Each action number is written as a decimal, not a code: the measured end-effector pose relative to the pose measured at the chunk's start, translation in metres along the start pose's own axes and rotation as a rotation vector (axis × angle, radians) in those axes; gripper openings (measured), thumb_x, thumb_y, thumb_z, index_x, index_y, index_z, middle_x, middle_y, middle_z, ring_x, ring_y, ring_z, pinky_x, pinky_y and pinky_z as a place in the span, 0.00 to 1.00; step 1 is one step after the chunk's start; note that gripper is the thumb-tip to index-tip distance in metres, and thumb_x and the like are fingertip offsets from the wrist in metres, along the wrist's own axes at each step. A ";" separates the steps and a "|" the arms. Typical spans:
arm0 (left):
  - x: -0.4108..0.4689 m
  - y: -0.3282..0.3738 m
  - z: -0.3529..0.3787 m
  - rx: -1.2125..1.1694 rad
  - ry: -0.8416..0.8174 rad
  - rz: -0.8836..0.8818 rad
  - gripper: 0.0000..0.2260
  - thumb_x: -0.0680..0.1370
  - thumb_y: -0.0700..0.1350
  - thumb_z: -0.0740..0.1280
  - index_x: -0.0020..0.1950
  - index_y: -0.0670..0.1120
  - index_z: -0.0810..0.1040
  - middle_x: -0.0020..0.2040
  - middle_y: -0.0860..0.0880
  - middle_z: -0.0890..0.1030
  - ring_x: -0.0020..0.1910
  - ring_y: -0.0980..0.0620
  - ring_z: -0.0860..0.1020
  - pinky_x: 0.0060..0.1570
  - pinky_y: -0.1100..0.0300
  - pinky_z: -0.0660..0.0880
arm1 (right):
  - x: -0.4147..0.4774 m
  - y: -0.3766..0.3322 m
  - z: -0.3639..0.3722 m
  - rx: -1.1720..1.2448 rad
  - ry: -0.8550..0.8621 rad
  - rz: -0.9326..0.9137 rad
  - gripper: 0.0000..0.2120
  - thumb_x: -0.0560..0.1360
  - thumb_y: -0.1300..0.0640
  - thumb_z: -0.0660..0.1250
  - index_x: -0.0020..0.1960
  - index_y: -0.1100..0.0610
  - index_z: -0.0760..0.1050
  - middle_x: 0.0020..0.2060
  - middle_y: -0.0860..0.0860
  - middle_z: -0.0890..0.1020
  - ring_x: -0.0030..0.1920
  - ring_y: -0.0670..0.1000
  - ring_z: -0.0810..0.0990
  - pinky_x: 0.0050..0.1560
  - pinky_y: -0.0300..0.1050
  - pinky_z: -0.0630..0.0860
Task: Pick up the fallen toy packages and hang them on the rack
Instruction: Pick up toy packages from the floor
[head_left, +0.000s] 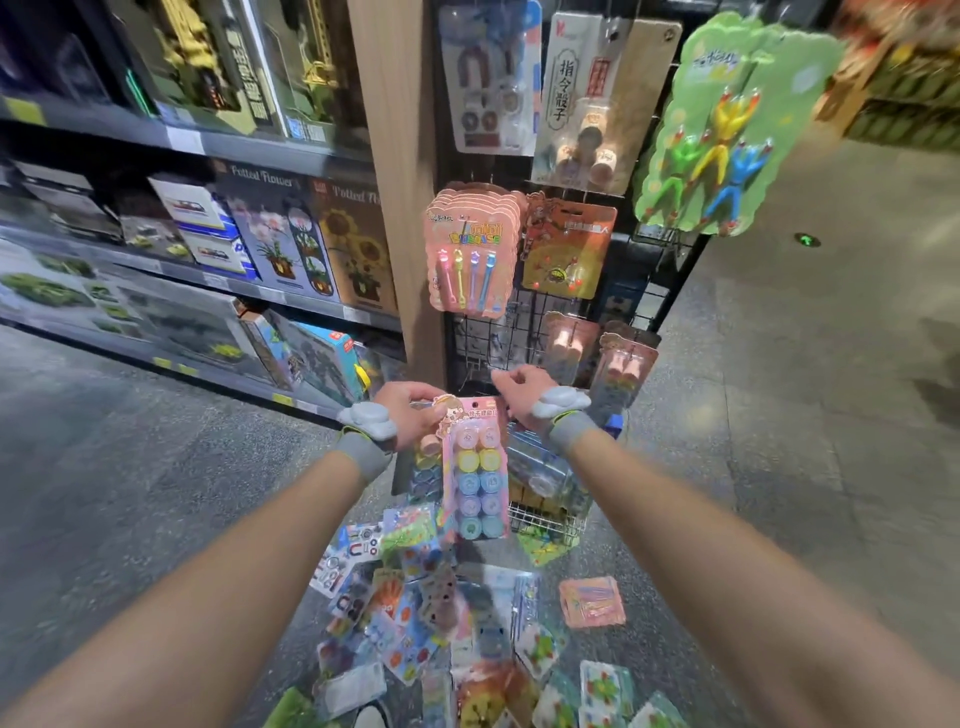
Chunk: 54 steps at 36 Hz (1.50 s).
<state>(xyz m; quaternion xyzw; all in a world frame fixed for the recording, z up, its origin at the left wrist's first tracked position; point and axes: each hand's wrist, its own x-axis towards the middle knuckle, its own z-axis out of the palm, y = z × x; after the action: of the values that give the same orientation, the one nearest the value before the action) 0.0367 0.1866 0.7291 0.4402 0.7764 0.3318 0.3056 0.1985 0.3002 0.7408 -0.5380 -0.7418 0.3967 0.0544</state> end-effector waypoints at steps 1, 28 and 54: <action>-0.002 0.000 -0.003 -0.009 0.003 0.000 0.06 0.77 0.45 0.71 0.53 0.48 0.85 0.46 0.52 0.83 0.45 0.55 0.78 0.49 0.62 0.73 | -0.004 -0.004 0.002 0.018 -0.018 -0.024 0.20 0.77 0.38 0.55 0.41 0.54 0.73 0.36 0.52 0.78 0.38 0.55 0.80 0.56 0.56 0.76; -0.003 0.013 -0.022 -0.058 -0.081 0.064 0.08 0.76 0.43 0.72 0.54 0.47 0.84 0.47 0.51 0.84 0.47 0.52 0.81 0.46 0.61 0.77 | -0.033 -0.003 -0.008 0.198 -0.045 -0.095 0.10 0.76 0.54 0.68 0.36 0.53 0.78 0.32 0.51 0.81 0.33 0.52 0.77 0.36 0.49 0.78; 0.048 0.027 -0.003 -0.030 0.049 -0.019 0.04 0.75 0.45 0.72 0.41 0.53 0.83 0.42 0.51 0.84 0.41 0.52 0.81 0.35 0.62 0.75 | 0.053 0.063 -0.082 -0.003 0.129 0.036 0.07 0.78 0.55 0.65 0.53 0.54 0.80 0.52 0.52 0.82 0.50 0.55 0.80 0.44 0.43 0.75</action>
<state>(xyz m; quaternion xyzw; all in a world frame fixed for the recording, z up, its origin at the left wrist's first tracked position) 0.0276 0.2390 0.7435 0.4199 0.7827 0.3512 0.2963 0.2655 0.3944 0.7375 -0.5757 -0.7275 0.3611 0.0944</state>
